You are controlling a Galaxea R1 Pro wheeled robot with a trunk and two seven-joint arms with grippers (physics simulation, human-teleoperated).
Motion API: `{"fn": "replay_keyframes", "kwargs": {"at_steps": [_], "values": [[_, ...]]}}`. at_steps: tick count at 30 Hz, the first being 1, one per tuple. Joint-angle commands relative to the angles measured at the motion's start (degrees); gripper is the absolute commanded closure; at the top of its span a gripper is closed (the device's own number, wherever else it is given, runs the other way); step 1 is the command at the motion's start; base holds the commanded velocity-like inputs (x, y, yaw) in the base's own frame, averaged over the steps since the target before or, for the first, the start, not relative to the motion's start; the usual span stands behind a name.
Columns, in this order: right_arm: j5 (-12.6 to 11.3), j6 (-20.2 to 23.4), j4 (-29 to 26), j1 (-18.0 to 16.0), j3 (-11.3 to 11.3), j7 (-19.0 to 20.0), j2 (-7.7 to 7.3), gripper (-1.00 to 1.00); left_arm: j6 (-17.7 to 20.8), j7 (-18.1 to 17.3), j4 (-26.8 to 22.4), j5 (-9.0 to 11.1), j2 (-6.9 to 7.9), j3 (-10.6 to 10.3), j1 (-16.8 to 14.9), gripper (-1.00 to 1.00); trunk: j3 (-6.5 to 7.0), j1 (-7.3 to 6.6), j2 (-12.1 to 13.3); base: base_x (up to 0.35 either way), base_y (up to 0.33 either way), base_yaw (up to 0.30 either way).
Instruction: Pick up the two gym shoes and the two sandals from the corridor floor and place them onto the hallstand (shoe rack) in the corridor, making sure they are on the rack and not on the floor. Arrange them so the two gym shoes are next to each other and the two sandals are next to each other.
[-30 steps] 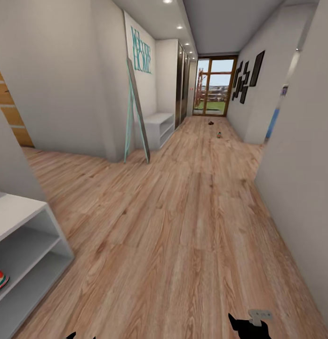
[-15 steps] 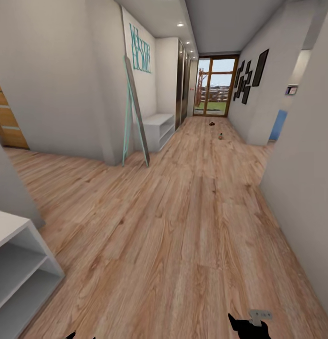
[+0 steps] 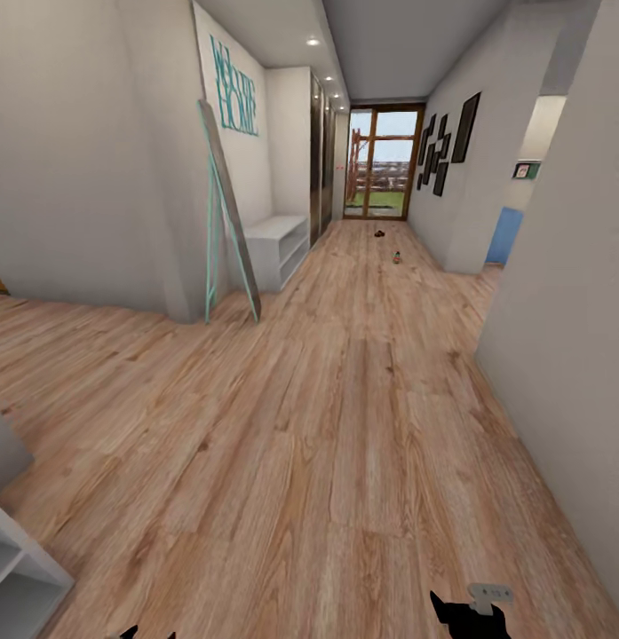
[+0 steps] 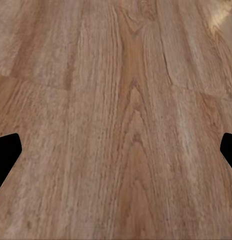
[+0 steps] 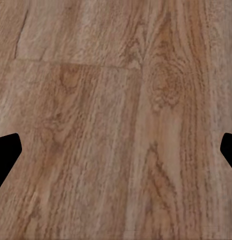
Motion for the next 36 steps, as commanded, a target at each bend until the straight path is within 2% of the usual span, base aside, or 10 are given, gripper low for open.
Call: {"fn": "replay_keyframes", "kwargs": {"at_steps": [1,2,9,27,36], "values": [[-0.6,-0.18,0.09,-0.05,0.41,0.25,-0.02,-1.0,0.04,-0.45,0.07,0.28,-0.03,0.65,-0.03,-1.0,-0.05,0.02,-0.02,0.339,0.0,-0.143],[-0.6,-0.18,0.09,-0.05,0.41,0.28,0.01,-1.0,0.04,-0.46,0.07,0.23,-0.07,1.86,-0.03,-1.0,-0.05,0.02,-0.02,0.339,0.0,-0.073],[-0.6,-0.18,0.09,-0.03,0.41,0.27,0.05,-1.0,0.04,-0.47,0.07,0.12,-0.1,3.16,-0.03,-1.0,-0.05,0.02,-0.02,0.339,0.0,-0.029],[-0.6,-0.18,0.09,-0.04,0.41,0.29,0.05,-1.0,0.03,-0.47,0.14,0.09,-0.11,3.31,-0.03,-1.0,-0.05,0.02,-0.02,0.339,0.0,-0.006],[-0.57,-0.18,0.09,-0.02,0.41,0.26,0.05,-1.0,0.04,-0.47,0.15,0.09,-0.11,3.33,-0.03,-1.0,-0.05,0.02,-0.02,0.339,0.0,-0.216]]}}
